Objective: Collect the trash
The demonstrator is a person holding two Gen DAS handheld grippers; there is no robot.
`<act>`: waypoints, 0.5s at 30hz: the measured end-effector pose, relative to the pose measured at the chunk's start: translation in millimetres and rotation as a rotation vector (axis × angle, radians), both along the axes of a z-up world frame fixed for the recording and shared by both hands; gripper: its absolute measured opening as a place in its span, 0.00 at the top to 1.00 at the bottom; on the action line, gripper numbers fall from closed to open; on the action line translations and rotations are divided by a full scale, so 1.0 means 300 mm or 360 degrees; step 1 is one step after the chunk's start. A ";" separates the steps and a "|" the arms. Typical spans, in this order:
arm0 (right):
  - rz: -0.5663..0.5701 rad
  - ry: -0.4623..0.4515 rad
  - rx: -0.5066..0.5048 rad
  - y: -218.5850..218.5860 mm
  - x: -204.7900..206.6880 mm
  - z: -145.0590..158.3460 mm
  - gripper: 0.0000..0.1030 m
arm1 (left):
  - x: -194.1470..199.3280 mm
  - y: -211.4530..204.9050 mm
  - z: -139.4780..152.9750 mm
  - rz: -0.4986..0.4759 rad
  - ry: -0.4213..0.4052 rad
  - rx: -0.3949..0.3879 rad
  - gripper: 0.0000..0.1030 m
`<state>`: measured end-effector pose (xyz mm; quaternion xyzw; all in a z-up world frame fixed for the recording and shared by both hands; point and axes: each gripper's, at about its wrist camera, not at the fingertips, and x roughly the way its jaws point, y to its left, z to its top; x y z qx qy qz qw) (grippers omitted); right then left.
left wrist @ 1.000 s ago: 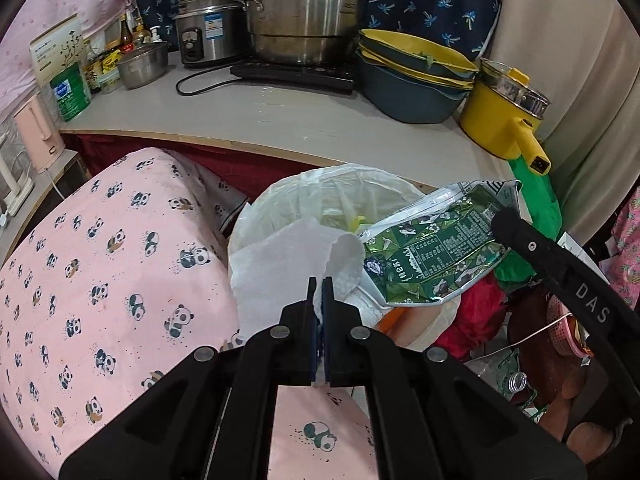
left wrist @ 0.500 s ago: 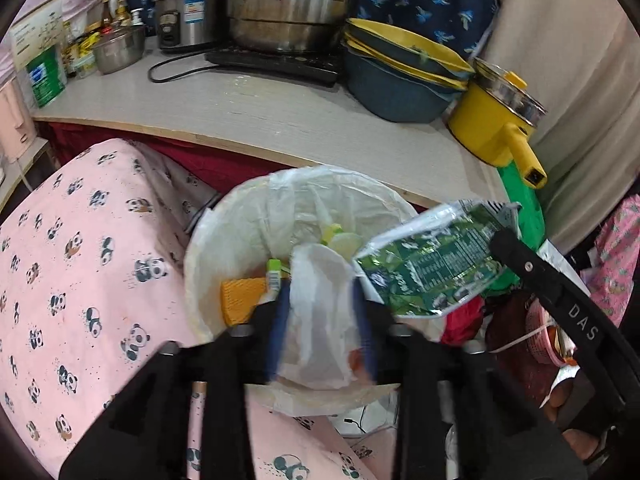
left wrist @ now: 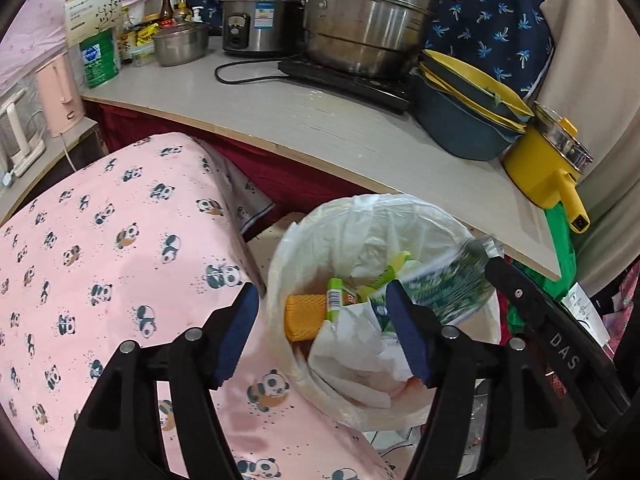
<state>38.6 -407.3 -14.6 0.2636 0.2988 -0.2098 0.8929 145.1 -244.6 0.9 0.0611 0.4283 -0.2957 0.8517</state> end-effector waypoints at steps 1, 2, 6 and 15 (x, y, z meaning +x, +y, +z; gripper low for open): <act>-0.0003 -0.0006 -0.0006 0.006 -0.001 0.002 0.62 | 0.000 0.006 0.001 0.0006 -0.0011 0.0006 0.37; -0.0004 -0.0012 -0.0010 0.013 -0.001 0.005 0.61 | 0.000 0.011 0.002 0.0013 -0.0024 0.0012 0.36; 0.0012 -0.0007 -0.0009 0.026 -0.005 0.019 0.61 | -0.007 0.030 0.004 0.0033 -0.0054 0.0032 0.34; 0.0059 0.0020 -0.0056 0.065 -0.040 0.066 0.52 | -0.055 0.071 0.026 0.0092 -0.0135 0.0070 0.25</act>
